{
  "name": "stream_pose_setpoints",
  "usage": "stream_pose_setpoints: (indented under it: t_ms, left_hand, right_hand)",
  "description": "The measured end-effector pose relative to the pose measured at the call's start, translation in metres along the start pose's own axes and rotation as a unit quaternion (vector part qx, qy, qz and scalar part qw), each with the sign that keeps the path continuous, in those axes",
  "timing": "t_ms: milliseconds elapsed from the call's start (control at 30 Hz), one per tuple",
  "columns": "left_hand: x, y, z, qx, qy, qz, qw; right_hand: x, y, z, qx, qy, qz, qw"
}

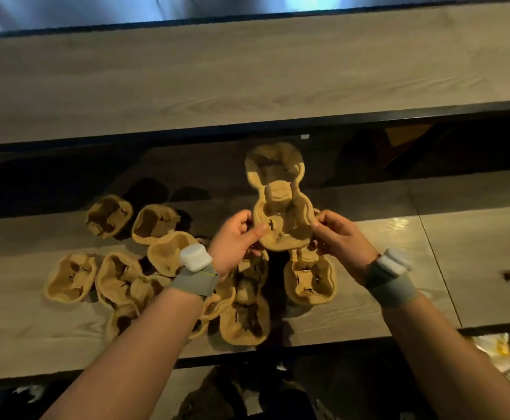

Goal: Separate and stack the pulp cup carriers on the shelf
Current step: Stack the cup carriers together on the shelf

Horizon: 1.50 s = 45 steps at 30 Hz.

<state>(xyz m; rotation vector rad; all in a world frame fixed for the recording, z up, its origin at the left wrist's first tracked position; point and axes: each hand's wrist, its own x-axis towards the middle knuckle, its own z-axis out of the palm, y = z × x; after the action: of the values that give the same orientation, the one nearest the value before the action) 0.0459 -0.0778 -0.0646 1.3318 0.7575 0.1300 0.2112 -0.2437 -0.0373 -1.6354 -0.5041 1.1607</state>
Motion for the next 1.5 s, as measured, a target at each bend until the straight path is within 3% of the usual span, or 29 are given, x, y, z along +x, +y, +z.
stream_pose_setpoints:
  t_ms: [133,367,600,767,933,1067,1233,1500]
  left_hand:
    - [0.004,-0.020,0.017,0.047,-0.062,-0.024,0.997]
    - [-0.006,-0.055,0.042,0.089,-0.099,-0.088,0.987]
    - [-0.001,-0.062,0.045,0.082,-0.064,-0.147,0.984]
    - [-0.001,-0.065,0.041,0.101,-0.111,-0.156,0.976]
    - [-0.001,-0.078,0.046,0.160,-0.100,-0.167,0.968]
    - [0.000,-0.091,0.047,0.237,-0.064,-0.142,0.959]
    - [0.003,-0.096,0.047,0.210,-0.053,-0.149,0.965]
    - [0.016,-0.087,0.036,0.216,0.043,-0.117,0.968]
  right_hand:
    - [-0.015,0.027,-0.017,-0.076,0.047,0.013,0.996]
    - [-0.033,0.077,-0.029,-0.138,0.051,0.028,0.989]
    - [-0.024,0.090,-0.031,-0.239,0.052,0.061,0.968]
    - [-0.022,0.094,-0.041,-0.272,0.020,0.067,0.960]
    - [-0.021,0.113,-0.045,-0.372,-0.020,0.069,0.926]
    - [-0.019,0.127,-0.053,-0.437,0.017,0.067,0.897]
    - [-0.018,0.136,-0.052,-0.350,0.017,0.083,0.933]
    - [0.013,0.126,-0.027,-0.334,0.031,0.080,0.939]
